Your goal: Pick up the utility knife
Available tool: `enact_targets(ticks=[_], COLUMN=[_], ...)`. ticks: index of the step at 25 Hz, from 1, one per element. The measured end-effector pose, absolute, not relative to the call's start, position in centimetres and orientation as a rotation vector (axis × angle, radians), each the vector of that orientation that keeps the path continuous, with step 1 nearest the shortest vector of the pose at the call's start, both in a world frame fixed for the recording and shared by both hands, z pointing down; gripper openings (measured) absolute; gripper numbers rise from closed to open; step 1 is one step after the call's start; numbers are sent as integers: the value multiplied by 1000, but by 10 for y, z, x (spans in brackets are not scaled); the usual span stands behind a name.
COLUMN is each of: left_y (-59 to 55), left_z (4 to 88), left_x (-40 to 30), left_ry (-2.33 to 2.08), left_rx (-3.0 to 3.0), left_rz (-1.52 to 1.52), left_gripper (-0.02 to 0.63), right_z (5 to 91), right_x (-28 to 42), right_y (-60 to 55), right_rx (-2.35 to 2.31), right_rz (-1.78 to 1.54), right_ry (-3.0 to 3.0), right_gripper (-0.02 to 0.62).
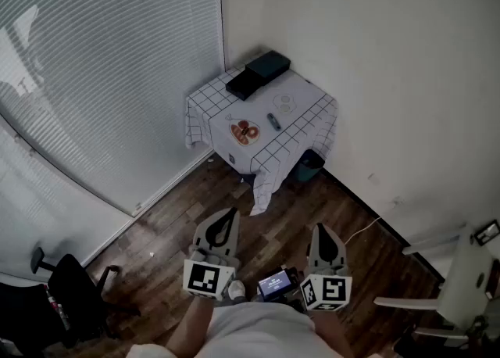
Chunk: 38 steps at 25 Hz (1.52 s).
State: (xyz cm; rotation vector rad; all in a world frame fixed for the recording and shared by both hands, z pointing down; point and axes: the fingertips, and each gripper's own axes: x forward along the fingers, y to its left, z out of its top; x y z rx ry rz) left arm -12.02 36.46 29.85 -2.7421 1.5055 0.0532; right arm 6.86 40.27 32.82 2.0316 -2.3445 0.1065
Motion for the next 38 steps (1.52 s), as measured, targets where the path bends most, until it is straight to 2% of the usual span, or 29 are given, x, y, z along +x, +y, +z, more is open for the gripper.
enact_targets(ticks=[26, 32, 38], left_y=[353, 324, 260], left_z=[290, 294, 306], left_x=[-58, -56, -64], left_ry=[1537, 1559, 1573], left_rx=[-2745, -2692, -2745], left_rz=[102, 90, 148], left_gripper=[5, 6, 5], right_z=[324, 328, 343], right_x=[121, 130, 120], right_y=[383, 355, 297], right_rx=[1926, 1980, 1931], right_rz=[173, 291, 255], right_ry=[-2485, -2536, -2464], right_gripper=[6, 6, 6])
